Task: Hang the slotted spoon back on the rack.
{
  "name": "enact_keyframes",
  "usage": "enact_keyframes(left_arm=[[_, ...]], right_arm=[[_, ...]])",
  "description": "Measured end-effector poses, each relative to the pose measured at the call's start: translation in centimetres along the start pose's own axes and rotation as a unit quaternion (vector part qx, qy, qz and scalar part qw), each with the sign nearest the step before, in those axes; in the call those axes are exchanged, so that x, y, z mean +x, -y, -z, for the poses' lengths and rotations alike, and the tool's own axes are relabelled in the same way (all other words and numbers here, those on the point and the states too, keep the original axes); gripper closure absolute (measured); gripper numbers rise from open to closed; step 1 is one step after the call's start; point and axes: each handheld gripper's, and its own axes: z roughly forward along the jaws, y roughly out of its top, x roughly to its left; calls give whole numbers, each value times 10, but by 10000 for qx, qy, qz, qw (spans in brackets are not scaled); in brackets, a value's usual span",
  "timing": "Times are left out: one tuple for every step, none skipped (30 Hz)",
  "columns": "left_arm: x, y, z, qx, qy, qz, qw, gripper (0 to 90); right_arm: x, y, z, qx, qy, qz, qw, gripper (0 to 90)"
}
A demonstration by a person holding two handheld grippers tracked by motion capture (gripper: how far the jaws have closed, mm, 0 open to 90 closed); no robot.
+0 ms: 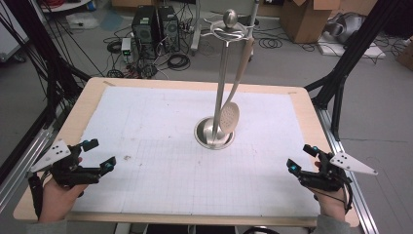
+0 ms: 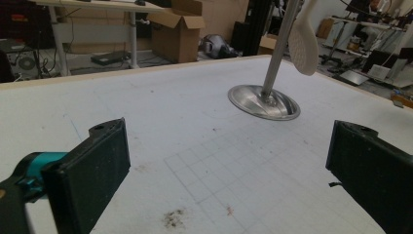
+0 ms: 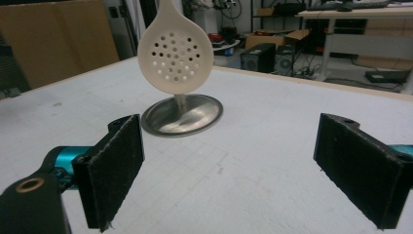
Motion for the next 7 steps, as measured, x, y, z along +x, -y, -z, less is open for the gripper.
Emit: enact_keyframes(left_arm=[[1,1,0,-1,-9,20,10000,27],[3,3,1,7,-34,37,10000,27],[4,4,1,9,-51,56,10000,27],[5,4,1,16,-56,53,10000,26],[5,5,1,14,-61,72,10000,27],[6,6,1,28,-80,72,9999,26],[7,7,1,40,-93,84,9999,27]], right_arm=[[-1,1,1,-8,38,-26,10000,102],[-3,1,2,-28,61,-30,10000,102],[-3,2,3,-20,71,-46,10000,102],[-4,2,3,-16,100,-60,9999,102],[-4,3,3,-14,111,-73,9999,102],[-4,3,3,-6,108,-61,9999,102],[-4,3,2,-3,105,-55,9999,102]])
